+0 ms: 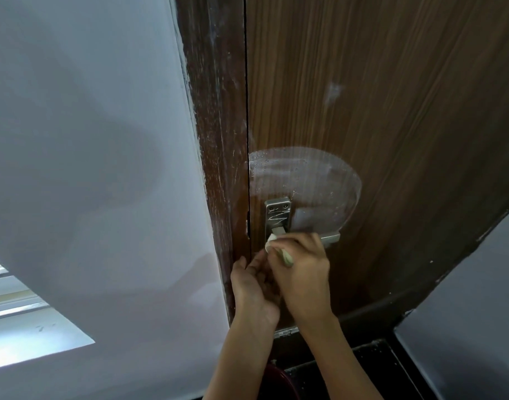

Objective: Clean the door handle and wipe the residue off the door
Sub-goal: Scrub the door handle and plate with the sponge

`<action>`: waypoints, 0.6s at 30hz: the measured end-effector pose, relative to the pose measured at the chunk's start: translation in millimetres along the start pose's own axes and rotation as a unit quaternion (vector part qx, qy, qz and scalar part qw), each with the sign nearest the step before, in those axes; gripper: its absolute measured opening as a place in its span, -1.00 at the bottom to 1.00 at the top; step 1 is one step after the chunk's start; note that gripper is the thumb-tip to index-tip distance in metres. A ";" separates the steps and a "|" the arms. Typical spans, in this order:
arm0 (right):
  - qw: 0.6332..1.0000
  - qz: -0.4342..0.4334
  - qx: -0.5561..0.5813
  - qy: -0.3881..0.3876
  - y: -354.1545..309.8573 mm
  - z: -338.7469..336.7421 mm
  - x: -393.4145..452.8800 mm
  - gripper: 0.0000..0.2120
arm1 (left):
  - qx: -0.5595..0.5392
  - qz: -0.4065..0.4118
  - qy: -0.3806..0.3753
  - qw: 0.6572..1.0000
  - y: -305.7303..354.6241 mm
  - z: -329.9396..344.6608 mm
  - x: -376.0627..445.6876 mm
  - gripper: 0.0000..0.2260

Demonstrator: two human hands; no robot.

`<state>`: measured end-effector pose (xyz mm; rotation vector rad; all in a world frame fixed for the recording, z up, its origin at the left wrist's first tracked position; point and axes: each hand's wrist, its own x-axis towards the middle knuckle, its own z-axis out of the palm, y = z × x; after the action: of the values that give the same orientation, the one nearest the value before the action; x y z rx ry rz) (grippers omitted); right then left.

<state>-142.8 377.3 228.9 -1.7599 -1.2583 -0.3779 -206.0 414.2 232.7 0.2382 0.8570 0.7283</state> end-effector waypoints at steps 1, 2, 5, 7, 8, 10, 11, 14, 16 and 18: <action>1.000 -0.004 -0.020 0.011 -1.4 4.0 2.8 -0.90 | -0.004 0.004 0.001 1.000 0.6 -0.8 0.0 -0.57; 0.999 -0.012 -0.048 0.017 -2.9 8.9 6.8 -0.90 | -0.005 0.007 0.000 1.000 1.1 -1.2 -0.7 -0.57; 0.994 -0.012 -0.107 0.034 -3.9 20.7 15.5 -0.89 | 0.002 0.006 -0.001 1.000 1.8 -2.6 -3.9 -0.58; 0.992 -0.011 -0.112 0.058 0.0 21.3 10.4 -0.90 | 0.007 0.004 -0.001 1.000 2.9 -2.5 -6.3 -0.58; 0.992 -0.010 -0.106 0.073 2.1 19.7 4.8 -0.90 | 0.007 0.004 -0.002 1.000 3.9 -2.3 -6.8 -0.58; 0.991 -0.001 -0.082 0.106 4.7 15.5 -6.6 -0.92 | 0.008 0.006 -0.001 1.000 6.0 -1.6 -7.4 -0.58; 0.991 0.006 -0.068 0.116 4.7 14.0 -9.4 -0.92 | 0.010 0.008 -0.001 1.000 6.9 -0.9 -8.1 -0.59; 0.993 0.020 -0.058 0.103 -0.6 12.6 -2.8 -0.95 | 0.012 0.009 -0.004 1.000 7.3 1.7 -11.9 -0.58; 0.994 0.026 -0.066 0.078 -4.4 13.7 5.3 -0.95 | 0.014 0.011 -0.007 1.000 5.8 2.5 -14.4 -0.57; 0.994 0.026 -0.073 0.074 -3.5 13.1 7.7 -0.97 | 0.018 0.014 -0.007 1.000 4.0 3.1 -15.3 -0.57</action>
<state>-145.7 392.7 228.8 -1.8464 -1.1007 -0.5717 -212.2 407.1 245.8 0.2884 0.8553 0.7375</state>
